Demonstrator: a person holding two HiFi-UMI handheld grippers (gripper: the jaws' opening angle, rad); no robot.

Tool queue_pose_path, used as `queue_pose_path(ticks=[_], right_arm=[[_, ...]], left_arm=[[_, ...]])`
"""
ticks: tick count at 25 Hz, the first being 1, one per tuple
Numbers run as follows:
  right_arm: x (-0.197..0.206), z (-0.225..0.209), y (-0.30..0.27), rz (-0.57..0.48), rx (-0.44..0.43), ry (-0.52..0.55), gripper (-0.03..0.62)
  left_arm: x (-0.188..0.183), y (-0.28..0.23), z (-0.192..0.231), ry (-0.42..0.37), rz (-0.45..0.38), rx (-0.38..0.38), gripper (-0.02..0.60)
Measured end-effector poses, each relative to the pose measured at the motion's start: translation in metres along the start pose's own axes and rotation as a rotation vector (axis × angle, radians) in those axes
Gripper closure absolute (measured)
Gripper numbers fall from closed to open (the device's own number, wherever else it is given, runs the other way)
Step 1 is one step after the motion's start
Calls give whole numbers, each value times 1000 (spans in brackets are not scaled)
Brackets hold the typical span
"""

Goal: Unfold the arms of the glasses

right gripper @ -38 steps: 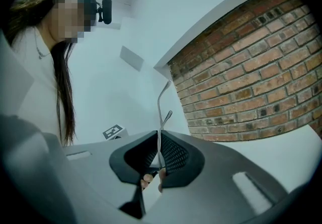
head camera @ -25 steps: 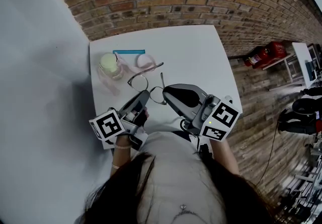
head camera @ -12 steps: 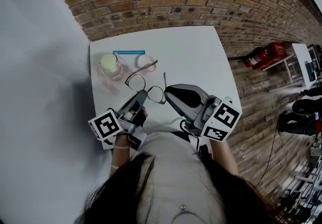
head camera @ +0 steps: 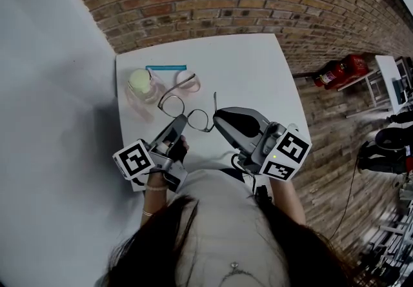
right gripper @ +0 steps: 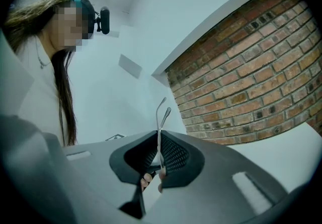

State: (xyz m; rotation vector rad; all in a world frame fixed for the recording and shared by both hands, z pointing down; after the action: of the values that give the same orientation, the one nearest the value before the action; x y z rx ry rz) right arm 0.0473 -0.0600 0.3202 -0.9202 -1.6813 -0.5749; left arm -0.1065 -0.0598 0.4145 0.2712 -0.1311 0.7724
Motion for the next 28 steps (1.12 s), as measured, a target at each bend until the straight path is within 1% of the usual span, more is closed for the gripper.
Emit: queue_pose_path(ticks=[5,15,28], right_arm=[[0,0,1,-8,0,-2,568],[-1,-1,3,-15,0,-4,569],[-1,-4,10,-27,9,-15,568]], left_arm=[[-2,2,0,14,-17,7,560],[-4,1,-1,16,-38,10,560],[-7,6,0,39,-90,4,560]])
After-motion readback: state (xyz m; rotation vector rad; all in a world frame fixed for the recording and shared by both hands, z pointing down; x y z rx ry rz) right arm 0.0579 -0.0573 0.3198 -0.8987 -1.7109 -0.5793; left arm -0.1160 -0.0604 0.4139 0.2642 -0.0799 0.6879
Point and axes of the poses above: the fingertips, and each gripper's own axes: y backward along the fingers, z to its left, x out of its underside, the point moved 6 cm from there along y, backward along the fingers, and after that the axes turned 10 degrees about x, right-handed, at the moved point
